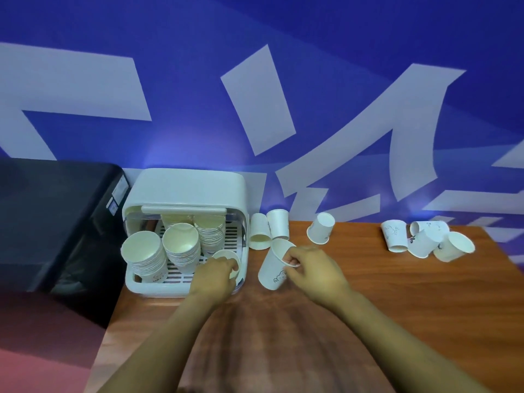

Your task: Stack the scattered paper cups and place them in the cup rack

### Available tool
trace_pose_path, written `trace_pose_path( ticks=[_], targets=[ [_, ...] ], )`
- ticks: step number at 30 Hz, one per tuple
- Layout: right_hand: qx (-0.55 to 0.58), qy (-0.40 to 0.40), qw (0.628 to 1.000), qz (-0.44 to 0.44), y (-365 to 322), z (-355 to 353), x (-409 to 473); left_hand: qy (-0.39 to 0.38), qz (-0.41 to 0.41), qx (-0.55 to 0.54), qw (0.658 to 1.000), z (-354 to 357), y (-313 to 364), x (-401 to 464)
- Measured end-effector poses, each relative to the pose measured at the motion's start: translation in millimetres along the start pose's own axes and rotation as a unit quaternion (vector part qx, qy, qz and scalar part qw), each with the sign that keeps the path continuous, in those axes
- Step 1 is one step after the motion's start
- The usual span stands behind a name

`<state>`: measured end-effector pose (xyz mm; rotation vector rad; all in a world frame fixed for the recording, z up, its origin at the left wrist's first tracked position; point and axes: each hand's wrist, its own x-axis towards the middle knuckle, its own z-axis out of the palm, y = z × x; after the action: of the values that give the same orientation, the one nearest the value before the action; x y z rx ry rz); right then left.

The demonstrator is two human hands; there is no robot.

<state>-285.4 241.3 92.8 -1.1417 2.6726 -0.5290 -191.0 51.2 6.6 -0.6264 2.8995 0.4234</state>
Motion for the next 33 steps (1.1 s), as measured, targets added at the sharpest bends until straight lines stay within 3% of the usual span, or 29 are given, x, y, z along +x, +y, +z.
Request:
trace_pose_path(
  ticks=[6, 12, 14, 19, 25, 33],
  targets=[
    [-0.027, 0.042, 0.990, -0.128, -33.8, 7.3, 20.5, 0.058, -0.018, -0.133, 0.989, -28.9, -27.4, -25.7],
    [-0.179, -0.011, 0.945, -0.275, -70.7, 39.2, 47.1, 0.121, -0.092, -0.192, 0.970, -52.6, -55.4, -73.3],
    [-0.230, -0.009, 0.935, -0.270, -77.1, 45.7, 52.0, 0.125, -0.103, -0.188, 0.969, -56.5, -60.5, -84.0],
    [-0.238, -0.005, 0.941, -0.243, -74.2, 62.3, 61.4, 0.132, -0.109, -0.196, 0.966, -62.1, -61.6, -95.7],
    [-0.196, -0.115, 0.954, -0.193, -61.2, 72.9, 61.1, 0.122, -0.107, -0.195, 0.967, -60.0, -50.8, -97.1],
    [-0.138, -0.103, 0.972, -0.163, -28.9, 58.0, 46.5, 0.111, -0.082, -0.193, 0.971, -61.2, -22.1, -92.8]
  ],
)
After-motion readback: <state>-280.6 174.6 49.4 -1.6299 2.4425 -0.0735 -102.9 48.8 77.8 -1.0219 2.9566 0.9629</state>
